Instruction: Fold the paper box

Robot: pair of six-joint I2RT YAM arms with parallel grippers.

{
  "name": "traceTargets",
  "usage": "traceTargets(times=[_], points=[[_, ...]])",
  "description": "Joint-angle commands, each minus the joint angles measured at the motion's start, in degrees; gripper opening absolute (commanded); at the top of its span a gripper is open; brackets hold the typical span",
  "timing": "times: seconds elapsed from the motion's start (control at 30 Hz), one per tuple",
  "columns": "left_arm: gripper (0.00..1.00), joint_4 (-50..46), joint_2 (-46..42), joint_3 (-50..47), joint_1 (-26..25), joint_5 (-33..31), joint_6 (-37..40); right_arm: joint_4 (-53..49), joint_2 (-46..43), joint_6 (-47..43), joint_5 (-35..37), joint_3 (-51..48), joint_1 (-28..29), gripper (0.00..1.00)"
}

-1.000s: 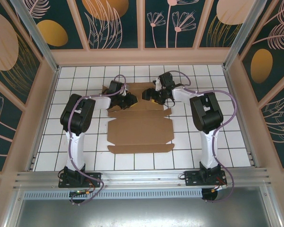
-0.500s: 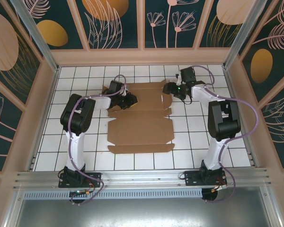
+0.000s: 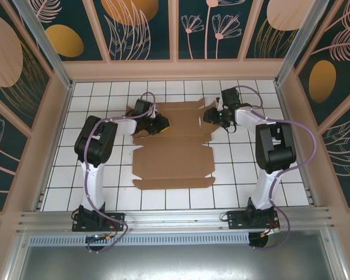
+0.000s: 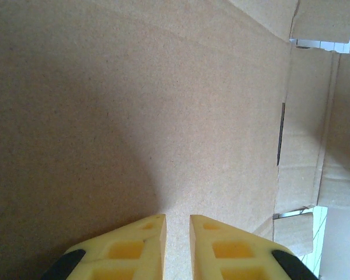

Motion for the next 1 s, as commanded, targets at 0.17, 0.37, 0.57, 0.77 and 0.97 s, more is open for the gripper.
traceTargets(times=[0.17,0.37,0.57,0.77,0.97], points=[[0.19,-5.6,3.6,-0.6,0.1,-2.6,1.4,-5.9,2.8,-2.5,14.0,6.4,4.1,0.12],[0.19,-5.6,3.5,-0.6,0.1,-2.5,1.4,-15.0,9.9,-7.0,34.2,13.6,10.0,0.08],[0.19,-5.6,3.6,-0.5,0.0,-2.4,1.4,-18.3,16.2,-10.1,48.5,16.4,15.3,0.09],[0.19,-5.6,3.6,-0.4,0.0,-2.4,1.6,-17.7,17.9,-11.2,52.6,16.4,17.0,0.18],[0.20,-6.1,3.4,-0.2,0.0,-2.5,2.2,-14.8,8.7,-9.3,44.9,15.6,15.1,0.51]])
